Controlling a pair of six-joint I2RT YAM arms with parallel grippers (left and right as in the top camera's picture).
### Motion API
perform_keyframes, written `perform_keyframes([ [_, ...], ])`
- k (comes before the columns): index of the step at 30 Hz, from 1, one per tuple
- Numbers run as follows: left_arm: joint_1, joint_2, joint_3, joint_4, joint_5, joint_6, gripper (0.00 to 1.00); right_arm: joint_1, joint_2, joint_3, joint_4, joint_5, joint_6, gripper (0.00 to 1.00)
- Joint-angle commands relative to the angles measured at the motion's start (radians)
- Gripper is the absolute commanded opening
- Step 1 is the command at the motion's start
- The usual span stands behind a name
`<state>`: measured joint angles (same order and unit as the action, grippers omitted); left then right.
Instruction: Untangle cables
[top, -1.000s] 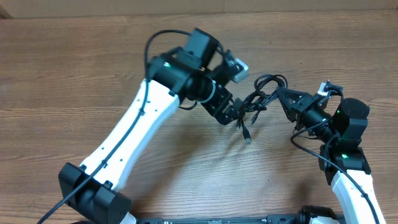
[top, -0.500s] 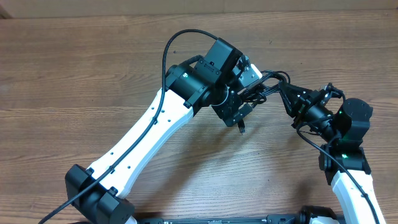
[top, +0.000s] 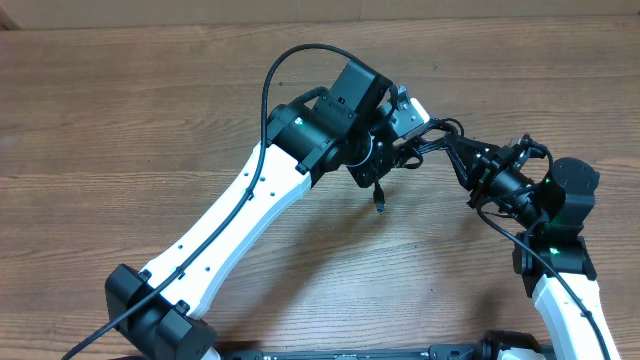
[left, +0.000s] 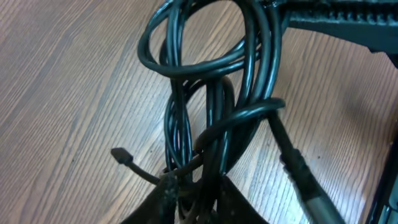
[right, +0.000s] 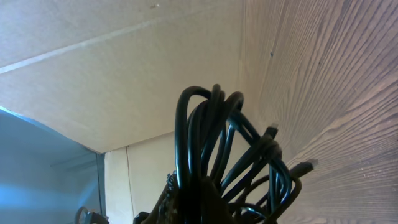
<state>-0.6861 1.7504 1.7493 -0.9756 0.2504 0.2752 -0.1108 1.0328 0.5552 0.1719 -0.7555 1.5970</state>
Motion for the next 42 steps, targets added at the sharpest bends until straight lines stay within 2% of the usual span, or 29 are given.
perform_keyframes([
  [1, -0.002, -0.005, -0.014, 0.01, 0.018, 0.009, 0.14, -0.003, -0.004, 0.024, 0.014, -0.029, 0.012, 0.04],
  [4, -0.002, -0.005, -0.015, 0.014, 0.053, 0.01, 0.04, -0.003, -0.004, 0.024, 0.014, -0.032, 0.011, 0.04],
  [15, -0.002, -0.005, -0.015, 0.055, 0.178, 0.01, 0.04, -0.003, -0.004, 0.024, 0.013, -0.034, 0.01, 0.04],
  [17, 0.002, -0.005, -0.015, 0.063, 0.2, 0.006, 0.04, -0.003, -0.004, 0.024, 0.013, -0.025, -0.002, 0.06],
  [18, 0.006, -0.005, -0.015, 0.066, 0.202, -0.012, 0.04, -0.003, -0.004, 0.024, 0.013, -0.011, -0.015, 0.15],
  [21, 0.043, -0.005, -0.015, 0.066, 0.238, -0.084, 0.04, -0.003, -0.004, 0.024, 0.002, 0.056, -0.174, 0.63],
  [26, 0.133, -0.005, -0.015, 0.064, 0.456, -0.089, 0.04, -0.003, -0.004, 0.024, -0.002, 0.087, -0.315, 0.99],
  [30, 0.217, -0.005, -0.015, 0.054, 0.589, -0.089, 0.04, -0.003, -0.004, 0.024, -0.002, 0.079, -0.442, 1.0],
  [34, 0.276, -0.005, -0.015, 0.04, 0.69, -0.085, 0.04, -0.003, -0.004, 0.024, 0.047, -0.007, -0.57, 0.79],
  [35, 0.283, -0.005, -0.015, 0.04, 0.721, -0.075, 0.04, -0.002, -0.004, 0.024, 0.07, -0.035, -0.608, 0.77],
  [38, 0.29, -0.005, -0.015, 0.048, 0.819, -0.053, 0.04, -0.001, -0.004, 0.024, 0.173, -0.154, -0.724, 0.78],
  [42, 0.28, -0.005, -0.015, 0.07, 0.888, -0.051, 0.04, -0.001, -0.004, 0.024, 0.296, -0.28, -0.802, 0.78],
])
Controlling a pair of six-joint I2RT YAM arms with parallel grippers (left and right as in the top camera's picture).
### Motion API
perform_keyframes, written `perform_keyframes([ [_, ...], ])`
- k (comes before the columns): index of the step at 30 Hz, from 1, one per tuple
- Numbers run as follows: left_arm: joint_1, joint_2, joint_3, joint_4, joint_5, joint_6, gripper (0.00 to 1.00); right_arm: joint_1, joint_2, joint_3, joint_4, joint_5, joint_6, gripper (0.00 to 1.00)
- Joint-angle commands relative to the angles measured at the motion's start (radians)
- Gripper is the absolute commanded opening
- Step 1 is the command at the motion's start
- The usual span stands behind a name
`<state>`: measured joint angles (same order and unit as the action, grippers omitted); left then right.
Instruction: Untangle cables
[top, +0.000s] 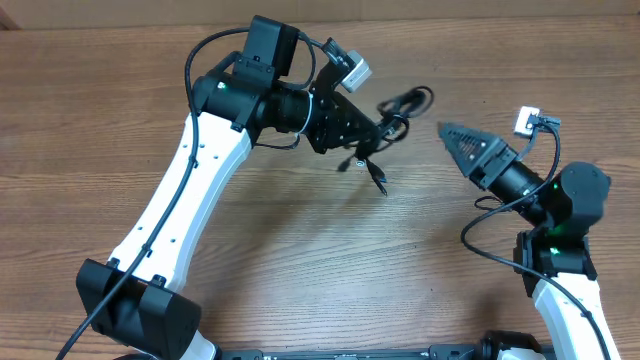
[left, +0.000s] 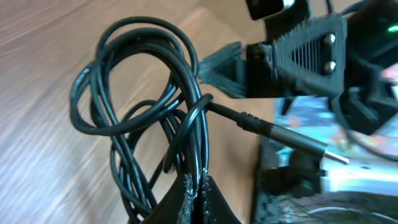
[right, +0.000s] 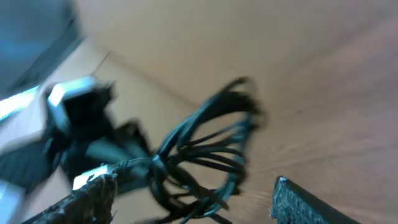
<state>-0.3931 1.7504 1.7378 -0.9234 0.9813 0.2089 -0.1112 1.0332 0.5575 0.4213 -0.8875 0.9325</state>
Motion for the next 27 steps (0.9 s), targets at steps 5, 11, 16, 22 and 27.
perform_keyframes([
  [5, -0.012, -0.005, -0.003, 0.076, 0.249, 0.011, 0.04, 0.0, -0.003, 0.02, 0.037, -0.174, -0.183, 0.65],
  [11, -0.013, -0.005, -0.003, 0.103, 0.254, -0.012, 0.04, 0.0, -0.003, 0.02, 0.042, -0.185, -0.183, 0.53],
  [16, -0.014, -0.005, -0.003, 0.102, 0.252, -0.012, 0.04, 0.0, -0.003, 0.02, 0.043, -0.19, -0.183, 0.46],
  [22, -0.026, -0.005, -0.003, 0.103, 0.244, -0.011, 0.04, 0.0, -0.003, 0.02, 0.05, -0.204, -0.183, 0.39],
  [27, -0.046, -0.005, -0.003, 0.109, 0.194, -0.012, 0.04, 0.0, -0.003, 0.02, 0.07, -0.233, -0.182, 0.38],
])
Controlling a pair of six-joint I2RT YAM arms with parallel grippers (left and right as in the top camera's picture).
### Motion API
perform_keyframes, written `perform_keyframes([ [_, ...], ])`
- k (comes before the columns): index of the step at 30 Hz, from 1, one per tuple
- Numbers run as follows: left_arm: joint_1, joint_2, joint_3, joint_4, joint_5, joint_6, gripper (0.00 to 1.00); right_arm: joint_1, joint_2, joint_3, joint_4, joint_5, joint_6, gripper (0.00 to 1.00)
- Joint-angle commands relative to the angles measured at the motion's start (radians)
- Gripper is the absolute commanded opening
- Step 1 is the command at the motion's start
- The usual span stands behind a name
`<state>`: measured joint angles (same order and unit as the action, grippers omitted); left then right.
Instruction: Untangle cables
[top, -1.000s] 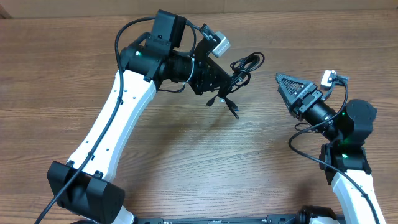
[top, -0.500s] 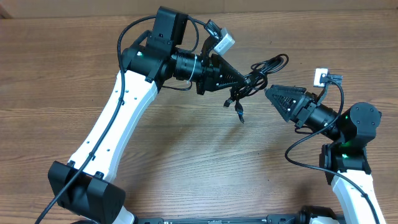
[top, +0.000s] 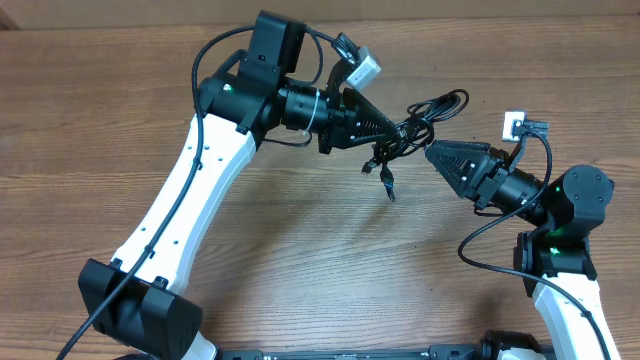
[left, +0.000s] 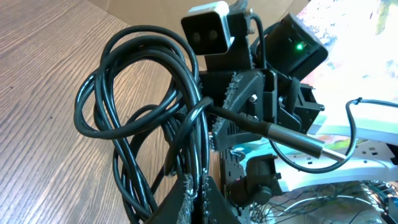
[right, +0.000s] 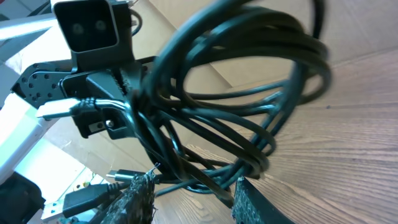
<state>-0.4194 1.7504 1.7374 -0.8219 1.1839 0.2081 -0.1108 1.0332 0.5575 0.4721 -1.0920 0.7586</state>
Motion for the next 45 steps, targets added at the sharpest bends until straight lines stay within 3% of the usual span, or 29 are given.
perform_keyframes([
  [1, -0.021, -0.005, -0.003, 0.011, -0.007, -0.012, 0.04, -0.001, -0.003, 0.02, 0.021, -0.029, -0.008, 0.37],
  [3, -0.028, -0.005, -0.003, 0.018, -0.008, -0.014, 0.04, -0.001, -0.003, 0.02, 0.021, -0.028, -0.008, 0.3],
  [4, -0.029, -0.005, -0.003, 0.019, -0.008, -0.014, 0.04, -0.001, -0.003, 0.02, 0.021, -0.028, -0.008, 0.2],
  [7, -0.029, -0.005, -0.003, 0.019, -0.009, -0.014, 0.04, -0.001, -0.003, 0.02, 0.021, -0.028, -0.008, 0.05],
  [8, -0.029, -0.005, -0.003, 0.019, -0.009, -0.014, 0.04, -0.001, -0.003, 0.02, 0.021, -0.028, -0.008, 0.04],
  [19, -0.029, -0.005, -0.003, 0.02, -0.017, -0.014, 0.05, -0.001, -0.003, 0.02, 0.001, -0.023, 0.0, 0.04],
  [28, -0.029, -0.005, -0.003, 0.101, -0.017, -0.086, 0.04, -0.001, -0.003, 0.02, -0.234, 0.096, 0.139, 0.04],
  [37, -0.029, -0.005, -0.003, 0.1, -0.039, -0.101, 0.04, -0.001, -0.003, 0.02, -0.205, 0.059, 0.12, 0.04],
  [39, -0.029, -0.005, -0.003, 0.101, -0.042, -0.101, 0.04, -0.001, -0.003, 0.02, -0.131, -0.015, 0.082, 0.19],
  [41, -0.029, -0.005, -0.003, 0.101, -0.042, -0.101, 0.04, -0.001, -0.003, 0.02, -0.014, -0.119, 0.043, 0.52],
  [42, -0.029, -0.005, -0.003, 0.101, -0.042, -0.101, 0.04, -0.001, -0.003, 0.02, 0.023, -0.141, 0.043, 0.62],
  [45, -0.029, -0.005, -0.003, 0.101, -0.041, -0.114, 0.04, -0.001, -0.003, 0.02, 0.073, -0.146, 0.043, 0.79],
])
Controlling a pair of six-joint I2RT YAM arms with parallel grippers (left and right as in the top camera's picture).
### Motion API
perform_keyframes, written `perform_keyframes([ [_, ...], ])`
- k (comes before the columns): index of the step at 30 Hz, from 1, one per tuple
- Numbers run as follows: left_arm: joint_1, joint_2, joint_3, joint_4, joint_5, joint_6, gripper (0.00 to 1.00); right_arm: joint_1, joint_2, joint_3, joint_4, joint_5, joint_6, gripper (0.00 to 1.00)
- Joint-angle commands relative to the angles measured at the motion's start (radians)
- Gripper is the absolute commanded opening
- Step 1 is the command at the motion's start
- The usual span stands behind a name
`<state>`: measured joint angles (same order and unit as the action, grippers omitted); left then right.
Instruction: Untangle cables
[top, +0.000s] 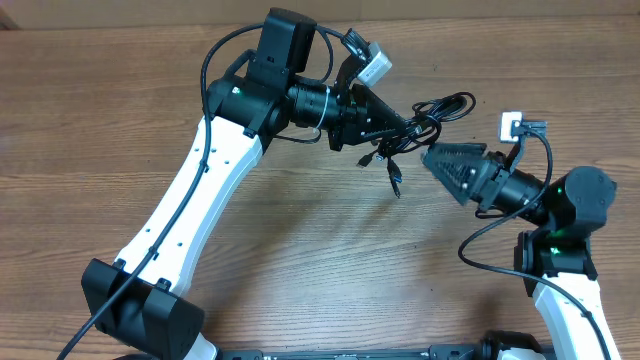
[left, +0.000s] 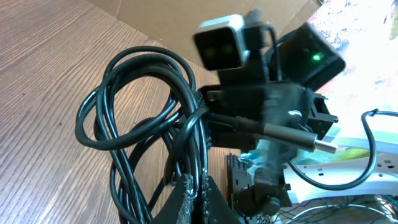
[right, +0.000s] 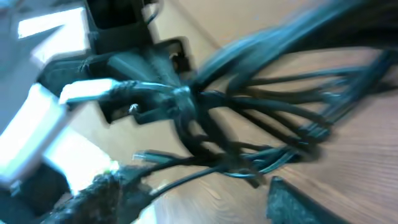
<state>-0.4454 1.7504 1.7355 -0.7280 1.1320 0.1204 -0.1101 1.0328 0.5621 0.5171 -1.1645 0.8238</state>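
Note:
A tangled bundle of black cable (top: 437, 108) hangs off the table with my left gripper (top: 405, 128) shut on it. In the left wrist view its loops (left: 134, 118) rise from my left gripper (left: 200, 186), and a metal-tipped plug (left: 292, 137) sticks out to the right. More plug ends (top: 392, 172) dangle below the bundle. My right gripper (top: 432, 160) points at the bundle from the right and is open. In the blurred right wrist view the cable strands (right: 261, 124) lie just beyond my right gripper (right: 198, 183), with a loose strand reaching down between the fingers (right: 112, 193).
The wooden table (top: 300, 260) lies under both arms. A cardboard wall (left: 186, 18) stands at the far edge. My left arm's white link (top: 190, 200) crosses the left half of the table, and the right arm's base (top: 560, 270) sits near the front right.
The left gripper has carried the bundle a little to the right, closer to the right gripper. The right gripper's fingers stand wider apart now, and its view is blurred.
Both grippers first met at the bundle near the table's middle, cables rising from each one's fingers. Then the left gripper held the bundle alone at the upper left, the right open and apart. After that the bundle hung near the right gripper's tips, and now closer still.

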Motion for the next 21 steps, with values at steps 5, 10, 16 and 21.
perform_keyframes([
  [5, -0.003, -0.005, -0.001, 0.003, 0.048, -0.037, 0.04, -0.002, 0.0, 0.015, 0.022, -0.056, -0.126, 0.85],
  [10, -0.003, -0.005, -0.001, -0.001, 0.048, -0.089, 0.04, -0.003, 0.001, 0.015, 0.005, -0.005, -0.232, 0.9],
  [16, -0.003, -0.005, -0.001, -0.021, 0.048, -0.156, 0.04, -0.003, 0.001, 0.015, 0.001, 0.078, -0.315, 0.9],
  [21, -0.003, -0.005, -0.001, -0.023, 0.096, -0.173, 0.04, -0.003, 0.001, 0.015, -0.026, 0.138, -0.376, 0.89],
])
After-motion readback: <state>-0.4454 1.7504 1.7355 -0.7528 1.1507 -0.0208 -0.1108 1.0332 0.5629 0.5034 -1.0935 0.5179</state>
